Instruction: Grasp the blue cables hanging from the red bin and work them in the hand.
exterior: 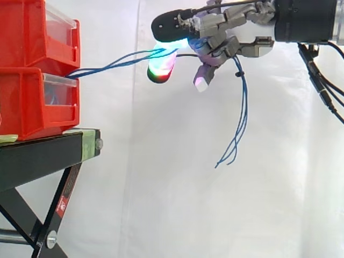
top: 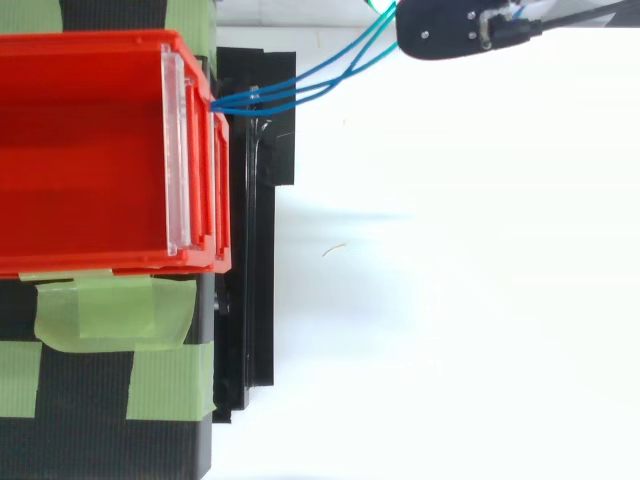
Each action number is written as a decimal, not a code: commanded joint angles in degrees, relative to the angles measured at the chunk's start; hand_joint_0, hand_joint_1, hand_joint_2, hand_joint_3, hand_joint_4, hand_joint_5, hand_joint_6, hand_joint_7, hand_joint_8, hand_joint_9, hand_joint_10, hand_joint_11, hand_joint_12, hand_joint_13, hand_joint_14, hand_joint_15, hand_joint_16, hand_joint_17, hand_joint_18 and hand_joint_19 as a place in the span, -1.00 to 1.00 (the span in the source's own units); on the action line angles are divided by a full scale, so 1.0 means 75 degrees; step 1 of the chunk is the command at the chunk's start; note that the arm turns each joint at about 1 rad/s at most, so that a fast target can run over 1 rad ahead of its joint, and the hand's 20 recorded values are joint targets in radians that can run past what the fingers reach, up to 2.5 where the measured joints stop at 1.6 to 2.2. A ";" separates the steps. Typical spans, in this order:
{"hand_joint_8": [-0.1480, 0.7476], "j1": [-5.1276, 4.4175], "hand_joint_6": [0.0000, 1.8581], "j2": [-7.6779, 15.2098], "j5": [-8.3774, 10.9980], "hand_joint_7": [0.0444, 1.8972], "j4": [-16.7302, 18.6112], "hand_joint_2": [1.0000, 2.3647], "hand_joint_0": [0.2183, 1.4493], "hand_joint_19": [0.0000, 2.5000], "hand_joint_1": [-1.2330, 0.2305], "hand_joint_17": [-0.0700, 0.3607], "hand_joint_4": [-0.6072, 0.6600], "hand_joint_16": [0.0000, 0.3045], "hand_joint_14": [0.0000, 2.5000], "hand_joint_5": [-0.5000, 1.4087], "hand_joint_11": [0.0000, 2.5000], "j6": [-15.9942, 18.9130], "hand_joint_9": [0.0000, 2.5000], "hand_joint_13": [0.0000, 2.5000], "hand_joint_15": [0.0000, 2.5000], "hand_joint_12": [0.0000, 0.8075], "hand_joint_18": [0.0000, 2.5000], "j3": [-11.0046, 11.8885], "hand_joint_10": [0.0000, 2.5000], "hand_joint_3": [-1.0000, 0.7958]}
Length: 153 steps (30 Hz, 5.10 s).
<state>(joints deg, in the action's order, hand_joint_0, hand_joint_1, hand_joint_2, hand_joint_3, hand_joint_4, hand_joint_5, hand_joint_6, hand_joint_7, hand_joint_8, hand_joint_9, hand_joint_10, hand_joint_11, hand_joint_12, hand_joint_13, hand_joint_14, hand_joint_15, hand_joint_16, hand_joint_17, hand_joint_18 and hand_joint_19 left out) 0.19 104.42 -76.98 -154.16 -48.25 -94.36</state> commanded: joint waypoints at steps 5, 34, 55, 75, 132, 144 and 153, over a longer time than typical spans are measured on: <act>0.23 -0.0002 -0.99 0.0000 -0.0002 0.28 0.0001 -0.98 -0.04 -0.52 -0.19 -0.12 0.37 -0.65 1.00 -0.18 1.00 0.0000 -0.57 -0.30 0.32 0.23 -0.20 0.0007 1.00 -0.60; 0.22 -0.0130 -0.76 0.0000 0.0033 0.35 -0.0703 -0.99 -0.03 -0.53 -0.21 -0.13 0.37 -0.66 1.00 -0.10 1.00 0.0715 -0.44 -0.20 0.31 0.21 -0.07 -0.0004 1.00 -0.86; 0.23 -0.0166 -0.74 0.0129 0.0256 0.35 0.0083 -1.00 -0.07 -0.56 -0.23 -0.12 0.39 -0.65 1.00 -0.09 1.00 0.0246 -0.43 -0.19 0.32 0.22 -0.05 -0.0004 1.00 -0.95; 0.23 -0.0306 -0.45 0.0410 0.0385 0.29 0.0540 -0.99 -0.03 -0.54 -0.30 -0.13 0.38 -0.66 1.00 -0.16 1.00 0.0117 -0.44 -0.19 0.32 0.21 -0.06 0.0007 1.00 -0.90; 0.22 -0.0283 -0.99 0.0410 0.0502 0.36 0.0587 -0.96 0.14 -0.80 -0.16 0.06 0.42 -0.54 1.00 0.03 1.00 -0.0152 -0.28 -0.06 0.26 0.28 0.09 -0.0004 1.00 0.24; 0.19 -0.0271 -0.85 0.0410 0.0478 0.43 0.0540 -0.98 0.00 -0.59 -0.14 -0.14 0.30 -0.66 1.00 0.05 1.00 -0.0211 -0.30 -0.13 0.29 0.20 -0.01 -0.0004 1.00 -0.71; 0.20 -0.0271 -0.68 0.0410 0.0478 0.39 0.0469 -0.99 -0.04 -0.59 -0.16 -0.14 0.29 -0.66 1.00 0.05 1.00 -0.0211 -0.27 -0.11 0.29 0.19 0.01 -0.0004 1.00 -0.82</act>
<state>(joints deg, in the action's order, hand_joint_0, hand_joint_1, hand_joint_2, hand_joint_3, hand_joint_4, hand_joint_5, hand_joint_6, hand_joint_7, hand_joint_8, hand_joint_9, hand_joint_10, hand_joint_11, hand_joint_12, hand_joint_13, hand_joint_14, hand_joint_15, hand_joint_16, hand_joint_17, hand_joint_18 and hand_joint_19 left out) -1.84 107.49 -73.39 -150.52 -49.83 -94.39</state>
